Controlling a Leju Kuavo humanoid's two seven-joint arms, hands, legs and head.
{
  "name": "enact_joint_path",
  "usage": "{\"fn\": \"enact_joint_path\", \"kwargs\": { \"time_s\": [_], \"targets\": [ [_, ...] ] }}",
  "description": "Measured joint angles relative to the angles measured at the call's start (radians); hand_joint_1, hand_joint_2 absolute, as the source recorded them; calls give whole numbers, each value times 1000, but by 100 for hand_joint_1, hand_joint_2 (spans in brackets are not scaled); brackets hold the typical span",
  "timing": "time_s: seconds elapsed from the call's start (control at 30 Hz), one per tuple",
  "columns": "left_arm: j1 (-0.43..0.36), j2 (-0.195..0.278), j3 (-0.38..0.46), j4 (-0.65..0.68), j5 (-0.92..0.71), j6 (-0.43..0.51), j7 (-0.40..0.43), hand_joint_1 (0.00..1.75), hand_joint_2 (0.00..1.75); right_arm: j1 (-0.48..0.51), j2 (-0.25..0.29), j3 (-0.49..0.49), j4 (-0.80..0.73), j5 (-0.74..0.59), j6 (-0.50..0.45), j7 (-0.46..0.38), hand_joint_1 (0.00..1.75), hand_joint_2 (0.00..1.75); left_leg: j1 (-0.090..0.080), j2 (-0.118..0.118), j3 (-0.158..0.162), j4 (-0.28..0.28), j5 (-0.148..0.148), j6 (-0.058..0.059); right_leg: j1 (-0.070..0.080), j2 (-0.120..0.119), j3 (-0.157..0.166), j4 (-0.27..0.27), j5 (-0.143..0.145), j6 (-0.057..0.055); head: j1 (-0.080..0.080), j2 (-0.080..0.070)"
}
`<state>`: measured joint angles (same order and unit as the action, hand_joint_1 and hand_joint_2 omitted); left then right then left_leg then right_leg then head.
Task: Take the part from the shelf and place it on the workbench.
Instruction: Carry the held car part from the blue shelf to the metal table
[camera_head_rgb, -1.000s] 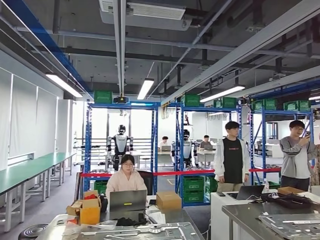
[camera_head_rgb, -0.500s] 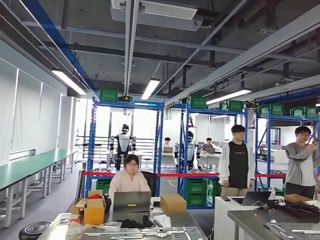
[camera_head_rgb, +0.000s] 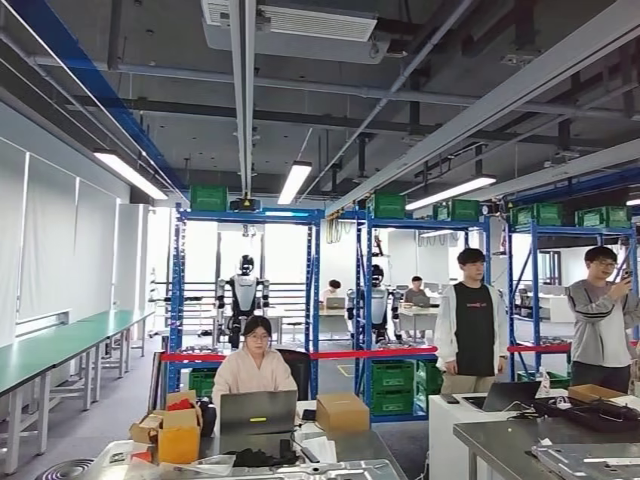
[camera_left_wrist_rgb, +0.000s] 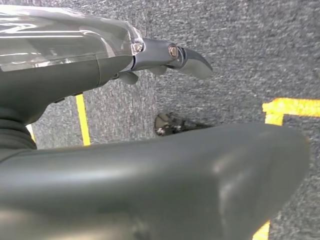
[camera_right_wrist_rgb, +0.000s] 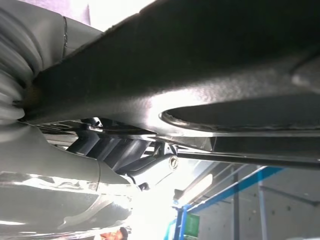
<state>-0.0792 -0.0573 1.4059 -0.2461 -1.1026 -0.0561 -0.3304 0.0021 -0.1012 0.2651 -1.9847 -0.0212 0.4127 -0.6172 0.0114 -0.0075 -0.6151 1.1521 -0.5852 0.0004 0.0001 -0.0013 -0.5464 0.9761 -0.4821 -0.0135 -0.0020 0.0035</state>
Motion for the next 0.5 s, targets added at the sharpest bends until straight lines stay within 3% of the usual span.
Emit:
{"fn": "enact_joint_path", "kwargs": {
  "time_s": [0.07, 0.1, 0.13, 0.2, 0.27, 0.4, 0.43, 0.5],
  "targets": [
    [3, 1, 0, 0, 0, 0, 0, 0, 175, 2, 0, 0, 1, 0, 1, 0, 175, 175, 2, 0, -65, 116, -37, -5, 0, 0, 4, 1, -5, -2, 0, 0],
    [4, 1, 0, 0, 0, 1, 0, 0, 175, 3, 0, 0, 2, 0, 1, 0, 175, 175, 3, 0, -81, 136, -31, -7, 0, 1, 7, 1, -9, -1, 0, 0],
    [5, 2, 0, 0, 1, 1, 0, 0, 175, 4, 0, 0, 3, -1, 1, -1, 175, 175, 4, 0, -77, 116, -5, -9, 0, 2, 13, 1, -13, 0, 0, 0],
    [6, 2, 0, 0, 1, 2, 0, 0, 175, 5, 0, 0, 3, -1, 1, -2, 175, 175, 7, 1, -29, -4, 73, -9, -1, 3, 27, 4, -26, 7, 0, 0],
    [6, 3, 0, 0, 1, 5, 0, 0, 175, 5, 0, 0, 3, -1, 1, -5, 175, 175, 7, 2, 15, -103, 109, -3, 3, 5, 34, 11, -39, 18, 0, 0],
    [9, 5, 0, 0, 4, 12, 2, 0, 175, 6, 0, -2, 3, -1, 3, -11, 175, 175, 5, 2, 25, -121, 97, 20, 3, 5, 33, 20, -55, 34, 0, 0],
    [10, 6, 0, 0, 5, 12, 2, 0, 175, 5, 0, -3, 2, -2, 4, -13, 175, 175, 6, 2, 27, -123, 96, 25, 1, 5, 24, 41, -69, 39, 0, 0],
    [9, 8, 0, -1, 8, 13, 3, 0, 175, 6, 0, -6, 3, -4, 6, -14, 175, 175, 8, 2, 32, -124, 91, 33, -2, 4, -28, 147, -119, 50, 0, 0]
  ]
}}
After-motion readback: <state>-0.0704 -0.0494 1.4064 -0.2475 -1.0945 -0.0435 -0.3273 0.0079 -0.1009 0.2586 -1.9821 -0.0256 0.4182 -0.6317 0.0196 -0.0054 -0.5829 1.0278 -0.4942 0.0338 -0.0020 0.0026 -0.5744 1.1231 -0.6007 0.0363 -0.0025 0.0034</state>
